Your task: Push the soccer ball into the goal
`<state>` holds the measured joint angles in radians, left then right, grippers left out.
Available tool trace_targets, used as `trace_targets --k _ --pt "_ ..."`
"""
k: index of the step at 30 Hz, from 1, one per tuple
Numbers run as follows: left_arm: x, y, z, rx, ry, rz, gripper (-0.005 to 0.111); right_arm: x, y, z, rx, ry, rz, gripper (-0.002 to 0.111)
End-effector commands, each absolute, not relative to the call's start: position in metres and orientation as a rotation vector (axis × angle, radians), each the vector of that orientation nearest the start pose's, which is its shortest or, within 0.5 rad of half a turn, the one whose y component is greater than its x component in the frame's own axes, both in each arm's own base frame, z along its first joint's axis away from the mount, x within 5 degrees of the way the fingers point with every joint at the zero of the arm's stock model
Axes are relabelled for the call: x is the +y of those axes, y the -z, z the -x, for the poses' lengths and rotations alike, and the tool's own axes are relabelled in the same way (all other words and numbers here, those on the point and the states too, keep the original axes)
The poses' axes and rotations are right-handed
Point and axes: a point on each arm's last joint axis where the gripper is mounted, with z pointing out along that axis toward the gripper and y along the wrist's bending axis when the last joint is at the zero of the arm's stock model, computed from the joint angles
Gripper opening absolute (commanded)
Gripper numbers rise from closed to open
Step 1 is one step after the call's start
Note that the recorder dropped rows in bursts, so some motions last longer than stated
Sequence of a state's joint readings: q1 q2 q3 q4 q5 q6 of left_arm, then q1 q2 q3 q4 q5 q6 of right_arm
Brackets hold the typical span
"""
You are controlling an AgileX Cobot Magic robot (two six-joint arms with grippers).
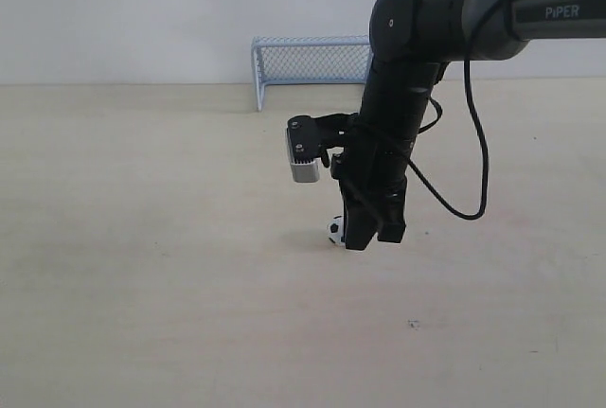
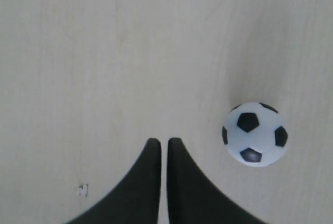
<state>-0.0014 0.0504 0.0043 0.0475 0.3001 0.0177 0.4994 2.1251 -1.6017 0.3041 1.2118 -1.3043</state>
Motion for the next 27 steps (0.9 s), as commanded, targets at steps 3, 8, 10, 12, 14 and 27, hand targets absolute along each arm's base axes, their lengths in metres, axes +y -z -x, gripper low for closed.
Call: trace_targets --k 3,8,10,12,14,27 --pt "0.001 -0.184 -0.058 1.818 -0.038 -0.043 0.006 0.221 -0.170 -0.351 2.055 -0.446 2.274 0.000" --pt "0.001 -0.184 -0.058 1.818 -0.038 -0.043 0.006 0.222 -0.168 -0.353 2.072 -0.431 2.242 0.000" --pt "0.001 -0.184 -0.058 1.818 -0.038 -0.043 0.006 0.222 -0.164 -0.354 2.088 -0.436 2.238 0.000" --pt "0.001 -0.184 -0.058 1.818 -0.038 -0.043 0.006 0.223 -0.158 -0.352 2.109 -0.461 2.259 0.000" --pt "0.001 -0.184 -0.058 1.818 -0.038 -0.043 0.006 0.226 -0.154 -0.349 2.113 -0.470 2.285 0.000" --pt "0.001 -0.184 -0.058 1.818 -0.038 -0.043 0.006 0.244 -0.149 -0.344 2.048 -0.365 2.326 0.000"
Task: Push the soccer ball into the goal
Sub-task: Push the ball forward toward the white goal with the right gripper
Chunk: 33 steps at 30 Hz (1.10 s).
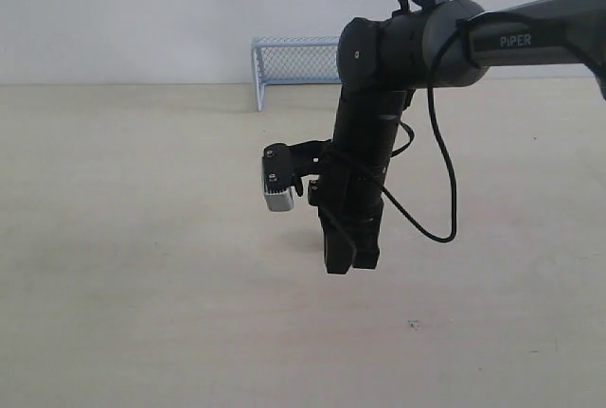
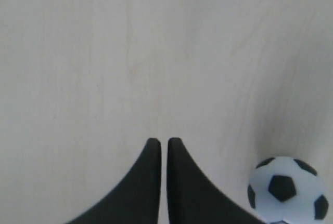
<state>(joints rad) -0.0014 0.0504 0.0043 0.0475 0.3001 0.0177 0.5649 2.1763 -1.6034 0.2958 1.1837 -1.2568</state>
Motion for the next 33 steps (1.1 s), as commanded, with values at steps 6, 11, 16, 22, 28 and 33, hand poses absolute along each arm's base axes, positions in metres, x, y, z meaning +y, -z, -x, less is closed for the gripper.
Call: trace_targets --k 6,11,16,22,28,33 --pt "0.001 -0.184 -0.058 1.818 -0.038 -0.043 0.006 0.240 -0.148 -0.349 2.068 -0.252 2.315 0.000" --pt "0.001 -0.184 -0.058 1.818 -0.038 -0.043 0.006 0.239 -0.147 -0.350 2.095 -0.224 2.293 0.000" --pt "0.001 -0.184 -0.058 1.818 -0.038 -0.043 0.006 0.236 -0.147 -0.348 2.111 -0.222 2.337 0.000" --pt "0.001 -0.184 -0.058 1.818 -0.038 -0.043 0.006 0.233 -0.148 -0.342 2.138 -0.281 2.394 0.000" --pt "0.001 -0.184 -0.058 1.818 -0.038 -0.043 0.006 0.236 -0.149 -0.340 2.096 -0.341 2.401 0.000" --pt "0.001 -0.184 -0.058 1.818 -0.038 -0.043 0.006 0.238 -0.149 -0.339 2.073 -0.371 2.405 0.000"
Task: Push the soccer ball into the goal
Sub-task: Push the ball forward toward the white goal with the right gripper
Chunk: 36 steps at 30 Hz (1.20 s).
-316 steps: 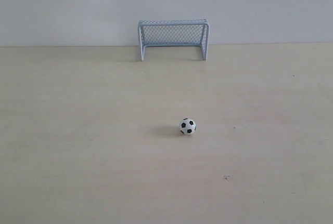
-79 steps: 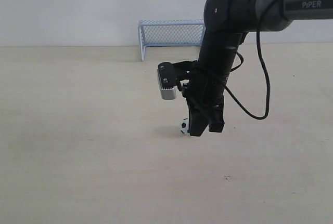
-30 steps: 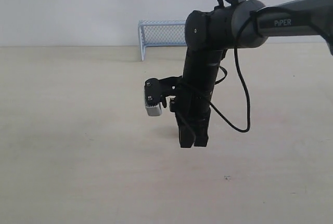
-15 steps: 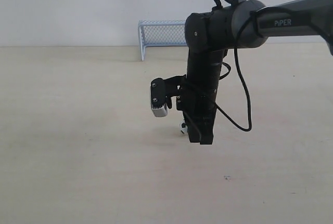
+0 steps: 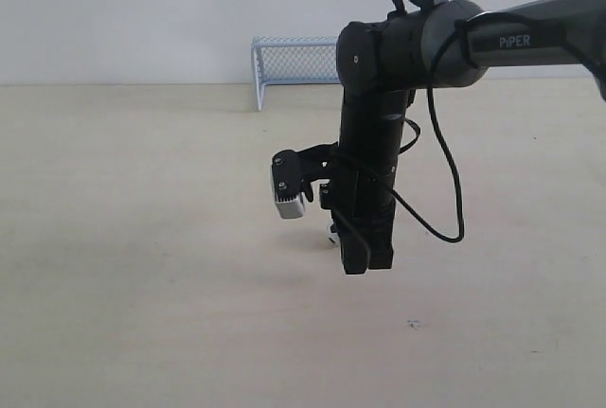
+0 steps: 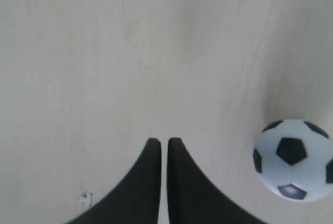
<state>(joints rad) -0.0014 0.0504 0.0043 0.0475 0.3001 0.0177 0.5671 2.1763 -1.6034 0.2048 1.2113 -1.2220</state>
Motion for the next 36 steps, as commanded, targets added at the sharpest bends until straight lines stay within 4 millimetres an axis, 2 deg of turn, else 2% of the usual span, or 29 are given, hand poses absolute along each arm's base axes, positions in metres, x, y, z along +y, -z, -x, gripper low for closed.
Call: trace_targets --k 1,20,23,24,26,28,30,34,36 --pt "0.001 -0.184 -0.058 1.818 -0.038 -0.043 0.006 0.238 -0.149 -0.339 2.073 -0.371 2.405 0.000" --pt "0.001 -0.184 -0.058 1.818 -0.038 -0.043 0.006 0.238 -0.149 -0.339 2.075 -0.369 2.405 0.000" --pt "0.001 -0.184 -0.058 1.818 -0.038 -0.043 0.006 0.237 -0.149 -0.341 2.026 -0.340 2.439 0.000" --pt "0.001 -0.184 -0.058 1.818 -0.038 -0.043 0.006 0.240 -0.148 -0.348 1.967 -0.264 2.391 0.000" --pt "0.001 -0.184 -0.058 1.818 -0.038 -0.043 0.006 0.248 -0.146 -0.372 1.886 -0.049 2.177 0.000" --pt "0.001 -0.184 -0.058 1.818 -0.038 -0.043 0.006 0.248 -0.148 -0.382 1.930 0.055 2.033 0.000" --pt "0.001 -0.184 -0.058 1.818 -0.038 -0.043 0.006 0.244 -0.146 -0.378 1.954 0.050 2.111 0.000" --pt "0.001 -0.184 -0.058 1.818 -0.038 -0.043 0.006 0.236 -0.142 -0.360 1.996 -0.072 2.331 0.000" --pt "0.001 -0.184 -0.058 1.818 -0.038 -0.043 0.006 0.236 -0.142 -0.355 2.018 -0.123 2.362 0.000"
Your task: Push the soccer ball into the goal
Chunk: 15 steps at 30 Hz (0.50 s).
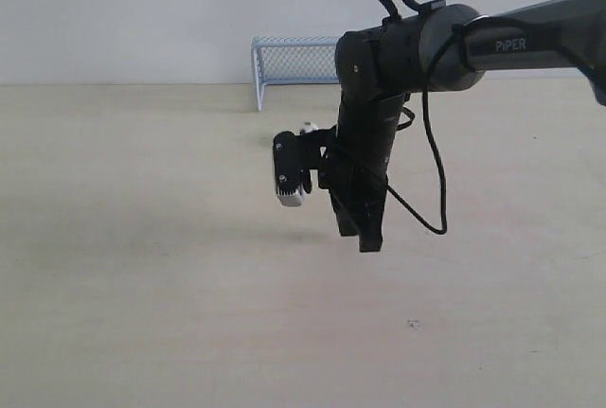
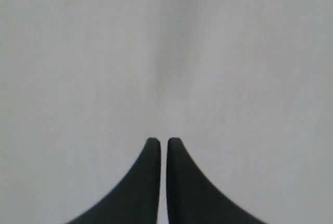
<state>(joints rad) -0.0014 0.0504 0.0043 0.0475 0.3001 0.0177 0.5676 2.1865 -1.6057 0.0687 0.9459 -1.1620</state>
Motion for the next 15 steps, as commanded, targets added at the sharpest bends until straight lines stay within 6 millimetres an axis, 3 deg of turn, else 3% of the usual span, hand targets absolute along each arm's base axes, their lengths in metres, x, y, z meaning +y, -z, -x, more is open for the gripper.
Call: trace_targets --k 1,11,15 --pt "0.001 -0.184 -0.058 1.818 -0.038 -0.043 0.006 0.235 -0.142 -0.355 2.023 -0.128 2.368 0.000" --pt "0.001 -0.184 -0.058 1.818 -0.038 -0.043 0.006 0.233 -0.143 -0.351 2.047 -0.152 2.404 0.000" --pt "0.001 -0.184 -0.058 1.818 -0.038 -0.043 0.006 0.231 -0.158 -0.350 2.067 -0.125 2.353 0.000"
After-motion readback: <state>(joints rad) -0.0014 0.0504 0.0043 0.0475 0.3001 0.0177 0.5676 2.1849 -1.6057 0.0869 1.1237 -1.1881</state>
